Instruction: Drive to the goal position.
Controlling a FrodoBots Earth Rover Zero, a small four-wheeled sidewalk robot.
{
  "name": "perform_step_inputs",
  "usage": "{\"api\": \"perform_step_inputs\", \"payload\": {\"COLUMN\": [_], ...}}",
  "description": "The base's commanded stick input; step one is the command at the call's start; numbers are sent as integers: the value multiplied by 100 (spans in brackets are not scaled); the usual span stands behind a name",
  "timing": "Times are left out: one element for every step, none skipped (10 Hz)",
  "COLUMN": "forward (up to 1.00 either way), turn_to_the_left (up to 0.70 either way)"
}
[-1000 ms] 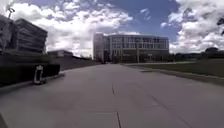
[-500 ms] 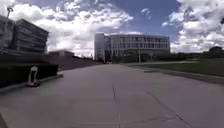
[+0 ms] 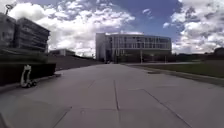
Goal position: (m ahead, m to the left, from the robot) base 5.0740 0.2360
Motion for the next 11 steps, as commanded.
{"api": "perform_step_inputs", "payload": {"forward": [70, 70, 70, 70, 70, 70, 70, 70, 70, 70, 70], "turn_to_the_left": [0, 0, 0, 0, -3, -16, -33, -35, -35, -15, 0]}}
